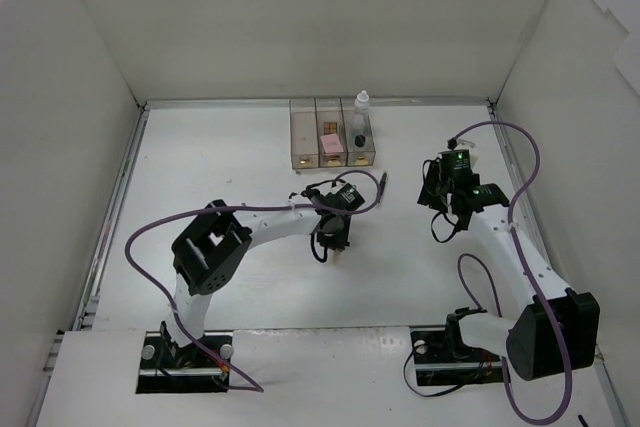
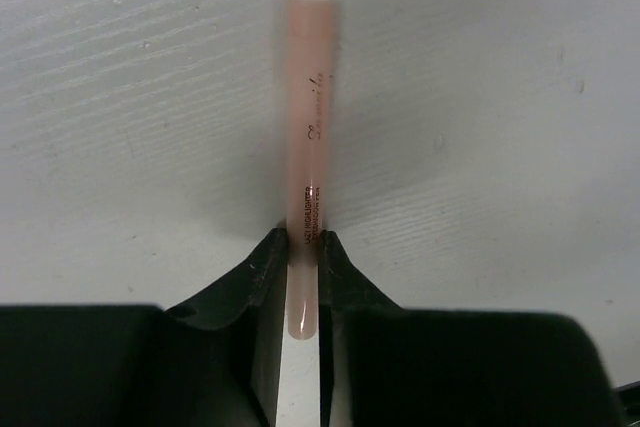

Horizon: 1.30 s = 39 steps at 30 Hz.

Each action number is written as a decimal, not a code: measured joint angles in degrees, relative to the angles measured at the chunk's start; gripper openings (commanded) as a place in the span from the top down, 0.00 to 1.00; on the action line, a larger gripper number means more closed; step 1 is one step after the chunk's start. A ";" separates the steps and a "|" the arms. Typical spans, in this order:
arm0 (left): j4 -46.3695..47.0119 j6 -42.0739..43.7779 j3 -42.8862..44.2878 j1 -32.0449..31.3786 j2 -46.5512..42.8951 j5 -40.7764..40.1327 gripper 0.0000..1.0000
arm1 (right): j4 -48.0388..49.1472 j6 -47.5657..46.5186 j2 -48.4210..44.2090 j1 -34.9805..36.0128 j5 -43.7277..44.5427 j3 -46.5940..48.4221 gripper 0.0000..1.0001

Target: Organize the makeup

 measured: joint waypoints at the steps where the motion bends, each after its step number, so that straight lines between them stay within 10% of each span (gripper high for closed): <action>1: -0.07 -0.15 0.04 0.20 -0.02 0.07 1.00 | 0.00 -0.02 0.00 -0.09 -0.04 0.00 0.59; 12: -2.80 6.58 3.23 9.60 -3.54 1.01 1.00 | 0.28 -0.26 0.02 -0.90 -1.53 0.00 0.58; 26: 3.37 17.68 35.45 31.45 5.70 12.68 0.96 | 2.19 -0.15 3.06 -1.25 -4.33 0.92 0.58; 39: 4.70 18.32 40.06 32.39 18.53 18.18 0.64 | 3.04 1.14 6.88 -1.53 -5.38 1.97 0.58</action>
